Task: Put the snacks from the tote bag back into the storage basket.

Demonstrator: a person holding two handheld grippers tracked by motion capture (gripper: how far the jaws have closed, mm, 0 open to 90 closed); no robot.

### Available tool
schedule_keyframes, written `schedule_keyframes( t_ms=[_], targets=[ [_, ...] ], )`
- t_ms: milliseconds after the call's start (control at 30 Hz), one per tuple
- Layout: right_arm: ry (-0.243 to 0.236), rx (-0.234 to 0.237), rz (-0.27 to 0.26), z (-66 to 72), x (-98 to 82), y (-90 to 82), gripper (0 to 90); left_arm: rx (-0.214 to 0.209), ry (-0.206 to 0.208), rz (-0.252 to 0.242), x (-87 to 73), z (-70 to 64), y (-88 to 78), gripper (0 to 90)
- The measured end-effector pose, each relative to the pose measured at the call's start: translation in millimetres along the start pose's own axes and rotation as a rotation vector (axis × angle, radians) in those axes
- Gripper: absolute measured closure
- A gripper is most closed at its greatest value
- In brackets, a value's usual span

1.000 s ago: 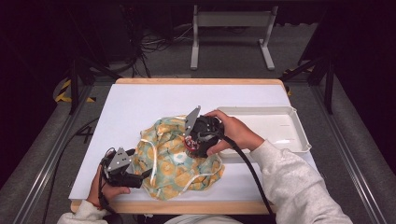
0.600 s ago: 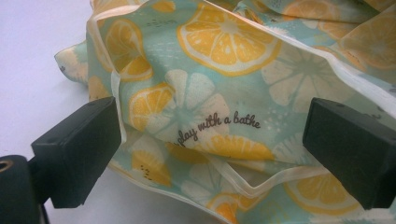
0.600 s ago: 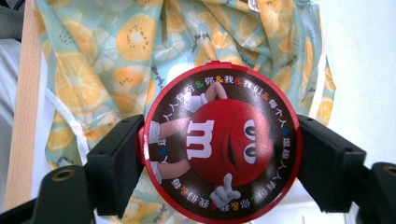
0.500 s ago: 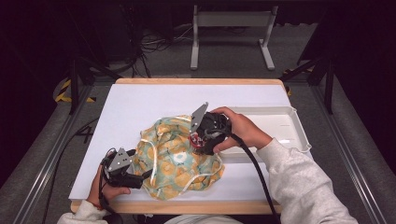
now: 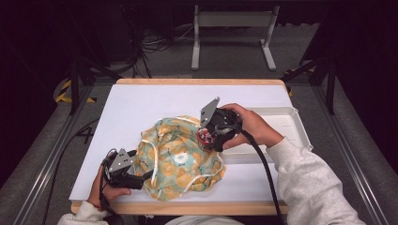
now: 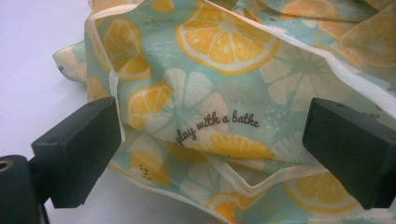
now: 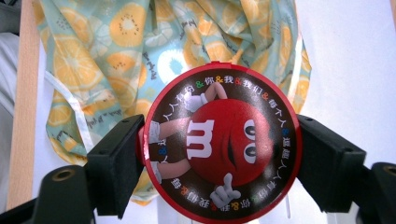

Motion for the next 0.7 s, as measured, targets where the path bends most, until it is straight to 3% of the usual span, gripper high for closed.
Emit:
schedule_keyframes(
  t_ms=[700],
  targets=[
    [0.038,-0.026,0.021,-9.3,-34.3,-20.9,23.2,0.001,0.002,0.005,0.0,0.2,0.8,5.1]
  ],
)
Point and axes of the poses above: each handheld gripper's, and its own axes: y roughly forward along the jaws, x roughly out of its top, z roughly to its left, the point moved 1 cm from there along y, roughly forward along the jaws, and after that the axes turned 6 degrees about x, right-handed, at the moved point
